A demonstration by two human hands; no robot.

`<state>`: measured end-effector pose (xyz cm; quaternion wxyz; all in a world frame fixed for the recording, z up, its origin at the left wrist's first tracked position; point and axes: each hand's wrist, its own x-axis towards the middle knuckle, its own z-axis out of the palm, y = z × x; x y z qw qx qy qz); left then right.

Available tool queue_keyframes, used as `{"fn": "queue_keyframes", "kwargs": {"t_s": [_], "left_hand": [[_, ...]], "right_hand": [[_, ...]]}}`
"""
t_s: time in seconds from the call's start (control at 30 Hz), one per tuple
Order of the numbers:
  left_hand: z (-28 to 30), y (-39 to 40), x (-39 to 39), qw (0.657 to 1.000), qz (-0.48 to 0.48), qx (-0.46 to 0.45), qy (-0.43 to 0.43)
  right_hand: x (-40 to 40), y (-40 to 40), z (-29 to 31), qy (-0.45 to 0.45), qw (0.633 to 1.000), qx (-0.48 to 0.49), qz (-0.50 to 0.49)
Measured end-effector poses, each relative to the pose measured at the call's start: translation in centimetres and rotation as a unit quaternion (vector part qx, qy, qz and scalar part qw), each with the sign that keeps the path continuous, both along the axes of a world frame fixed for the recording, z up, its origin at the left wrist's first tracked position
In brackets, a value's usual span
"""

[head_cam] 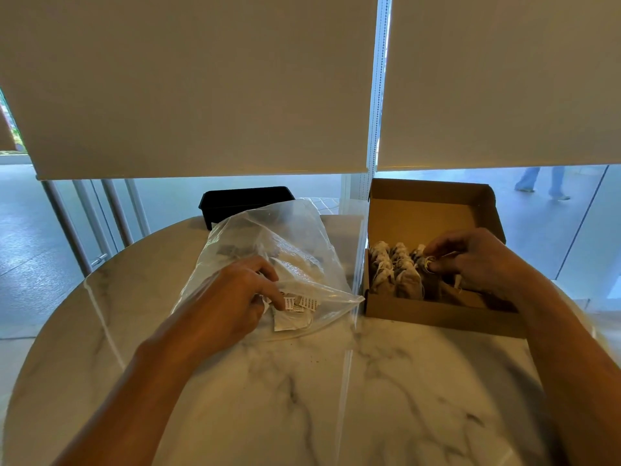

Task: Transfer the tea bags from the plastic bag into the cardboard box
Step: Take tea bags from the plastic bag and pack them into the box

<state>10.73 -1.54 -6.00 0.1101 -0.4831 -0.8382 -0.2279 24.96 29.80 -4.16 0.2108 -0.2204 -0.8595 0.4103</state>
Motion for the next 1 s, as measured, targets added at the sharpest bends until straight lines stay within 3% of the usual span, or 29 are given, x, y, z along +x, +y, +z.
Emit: {"fn": "queue_keyframes", "kwargs": {"t_s": [0.57,1.0], "left_hand": [[-0.15,-0.39,-0.33,0.999,0.016,0.034,-0.001],[-0.12,-0.32,-0.54,0.998,0.004,0.054,-0.040]], "right_hand": [[-0.22,0.34,-0.44,-0.020,0.999,0.036,0.008],[0.09,0.73,-0.34,0.022,1.000,0.013,0.011]]}}
